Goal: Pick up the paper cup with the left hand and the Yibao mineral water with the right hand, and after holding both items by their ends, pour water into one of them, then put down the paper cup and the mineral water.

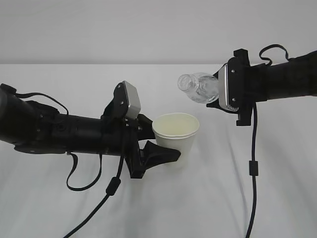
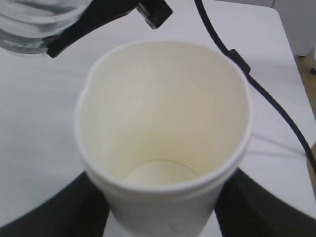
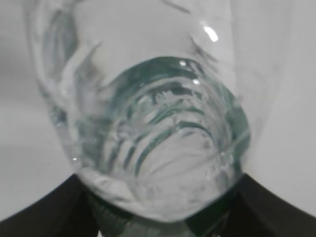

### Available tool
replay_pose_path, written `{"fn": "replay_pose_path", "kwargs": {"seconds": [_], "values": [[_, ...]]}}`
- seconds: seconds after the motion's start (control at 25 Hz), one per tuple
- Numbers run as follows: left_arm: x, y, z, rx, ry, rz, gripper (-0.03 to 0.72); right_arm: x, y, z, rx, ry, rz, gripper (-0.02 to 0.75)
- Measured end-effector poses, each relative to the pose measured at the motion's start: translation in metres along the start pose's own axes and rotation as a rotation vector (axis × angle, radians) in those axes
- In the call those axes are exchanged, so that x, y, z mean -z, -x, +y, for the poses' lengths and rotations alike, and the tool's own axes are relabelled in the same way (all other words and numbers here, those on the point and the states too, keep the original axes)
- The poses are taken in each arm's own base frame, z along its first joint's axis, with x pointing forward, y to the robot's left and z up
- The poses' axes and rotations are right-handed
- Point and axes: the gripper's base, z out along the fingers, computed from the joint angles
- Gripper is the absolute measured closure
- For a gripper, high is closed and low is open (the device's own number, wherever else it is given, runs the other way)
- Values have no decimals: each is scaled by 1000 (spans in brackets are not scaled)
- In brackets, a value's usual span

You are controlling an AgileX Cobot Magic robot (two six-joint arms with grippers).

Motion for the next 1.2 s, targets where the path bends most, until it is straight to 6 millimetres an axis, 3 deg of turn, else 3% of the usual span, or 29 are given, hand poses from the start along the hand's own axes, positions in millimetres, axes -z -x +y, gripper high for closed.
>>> {"fn": "replay_pose_path", "kwargs": {"seconds": [1.2], "values": [[0,1,2,17,20,-13,253,1,1,-4,133,-10,3,276]]}}
